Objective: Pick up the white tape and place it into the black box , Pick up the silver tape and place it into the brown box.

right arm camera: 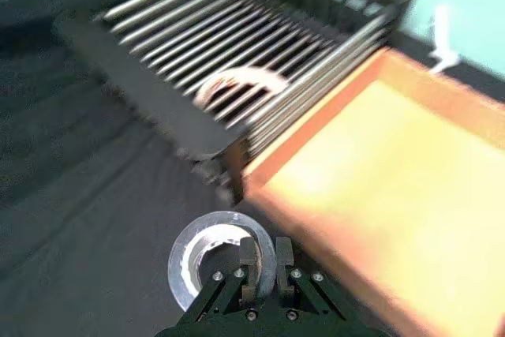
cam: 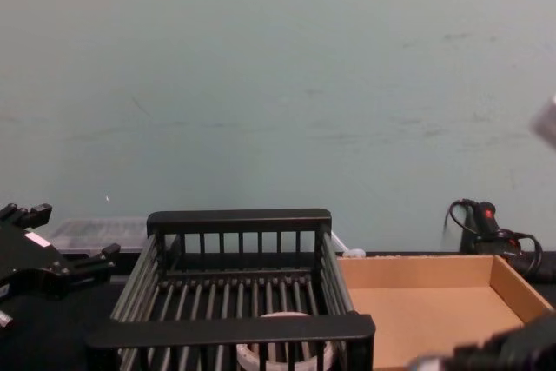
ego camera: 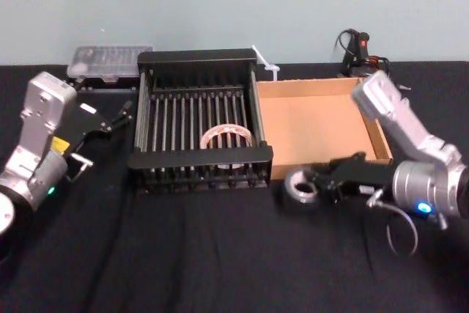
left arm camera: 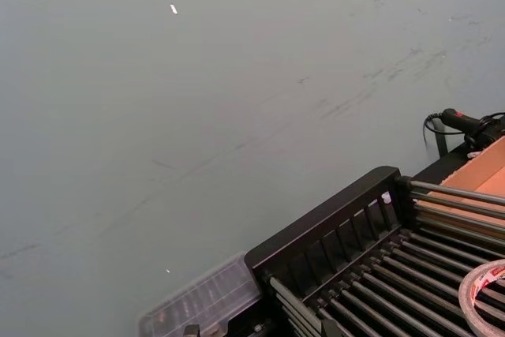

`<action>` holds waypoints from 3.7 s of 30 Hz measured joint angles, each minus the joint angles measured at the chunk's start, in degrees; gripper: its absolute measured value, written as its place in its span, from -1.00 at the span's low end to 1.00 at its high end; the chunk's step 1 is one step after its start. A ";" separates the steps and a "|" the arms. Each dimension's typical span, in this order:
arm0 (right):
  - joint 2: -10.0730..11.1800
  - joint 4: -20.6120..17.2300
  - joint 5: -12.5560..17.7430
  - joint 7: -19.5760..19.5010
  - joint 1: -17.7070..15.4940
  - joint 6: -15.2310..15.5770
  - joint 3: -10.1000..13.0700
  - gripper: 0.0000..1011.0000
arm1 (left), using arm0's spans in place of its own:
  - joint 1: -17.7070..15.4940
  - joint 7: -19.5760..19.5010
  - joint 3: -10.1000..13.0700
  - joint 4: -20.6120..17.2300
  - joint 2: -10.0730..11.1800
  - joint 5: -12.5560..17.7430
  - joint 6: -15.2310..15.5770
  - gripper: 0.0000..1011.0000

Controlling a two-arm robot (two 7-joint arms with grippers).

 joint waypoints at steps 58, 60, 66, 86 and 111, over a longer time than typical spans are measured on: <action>-9.53 9.70 -2.74 -12.73 6.58 1.17 6.74 0.08 | 0.00 0.00 0.00 0.00 0.00 0.00 0.00 0.98; -9.52 9.69 -2.72 -12.71 6.58 1.17 6.73 0.20 | 0.00 0.00 0.00 0.00 0.00 0.00 0.00 0.98; -9.50 9.65 -2.69 -12.68 6.58 1.17 6.73 0.56 | 0.00 0.00 0.00 0.00 0.00 0.00 0.00 0.98; -10.03 8.54 -4.78 -14.78 4.83 -2.39 7.73 0.98 | 0.00 0.00 0.00 0.00 0.00 0.00 0.00 0.98; -14.22 10.05 -16.23 -25.75 -5.98 -24.80 10.31 0.98 | 0.00 0.00 0.00 0.00 0.00 0.00 0.00 0.98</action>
